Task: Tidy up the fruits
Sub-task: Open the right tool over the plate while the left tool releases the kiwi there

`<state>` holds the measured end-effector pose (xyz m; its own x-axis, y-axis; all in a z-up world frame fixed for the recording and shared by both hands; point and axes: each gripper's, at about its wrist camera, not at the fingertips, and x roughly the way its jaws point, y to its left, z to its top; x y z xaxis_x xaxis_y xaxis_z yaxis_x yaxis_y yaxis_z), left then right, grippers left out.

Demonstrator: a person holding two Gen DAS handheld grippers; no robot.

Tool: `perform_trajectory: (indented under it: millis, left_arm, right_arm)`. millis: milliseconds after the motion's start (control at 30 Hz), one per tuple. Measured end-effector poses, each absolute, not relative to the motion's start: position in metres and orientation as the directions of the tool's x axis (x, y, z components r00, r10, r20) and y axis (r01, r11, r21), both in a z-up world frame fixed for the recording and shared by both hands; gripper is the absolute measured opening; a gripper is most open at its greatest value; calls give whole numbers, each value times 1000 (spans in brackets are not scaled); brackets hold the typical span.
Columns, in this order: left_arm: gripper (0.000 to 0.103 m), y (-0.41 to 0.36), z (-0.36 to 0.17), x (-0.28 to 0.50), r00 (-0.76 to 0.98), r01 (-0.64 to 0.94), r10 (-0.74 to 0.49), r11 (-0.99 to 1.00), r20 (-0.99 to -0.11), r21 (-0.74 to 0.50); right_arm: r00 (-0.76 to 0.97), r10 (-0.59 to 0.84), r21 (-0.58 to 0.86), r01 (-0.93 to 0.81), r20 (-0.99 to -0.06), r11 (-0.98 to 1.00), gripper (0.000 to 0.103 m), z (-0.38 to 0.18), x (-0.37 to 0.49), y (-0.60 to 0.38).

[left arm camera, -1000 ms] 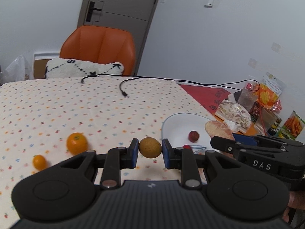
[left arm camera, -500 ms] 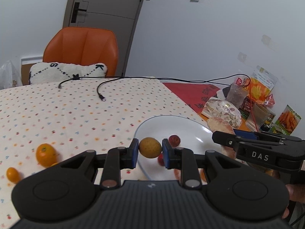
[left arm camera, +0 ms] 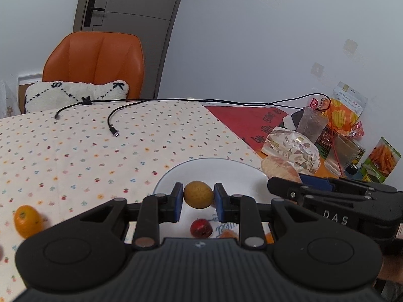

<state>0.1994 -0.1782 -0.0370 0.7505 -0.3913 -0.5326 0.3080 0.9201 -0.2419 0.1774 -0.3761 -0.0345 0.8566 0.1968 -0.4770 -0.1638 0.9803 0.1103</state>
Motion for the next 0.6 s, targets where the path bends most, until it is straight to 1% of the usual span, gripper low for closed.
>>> perform_trajectory:
  millis: [267, 300, 333, 533, 567, 600]
  left_arm:
    - [25, -191, -37, 212, 742, 325, -406, 914, -533, -243]
    - [26, -191, -37, 212, 746, 322, -402, 915, -531, -241]
    - [29, -192, -37, 212, 748, 320, -399, 917, -530, -238]
    - [31, -184, -34, 211, 750, 297, -382, 924, -540, -241]
    - [32, -181, -34, 210, 753, 292, -377, 926, -539, -240]
    - [33, -178, -33, 209, 756, 286, -372, 928, -539, -239]
  right_arm:
    - [858, 203, 120, -166, -472, 979, 40, -36, 184, -376]
    - [858, 204, 121, -166, -472, 979, 40, -36, 184, -376]
    - [857, 205, 122, -166, -472, 978, 40, -36, 184, -376]
    - [861, 214, 146, -164, -461, 976, 42, -35, 187, -376]
    - [865, 216, 148, -166, -453, 975, 45, -35, 186, -377]
    - [870, 217, 149, -167, -443, 975, 54, -34, 185, -377]
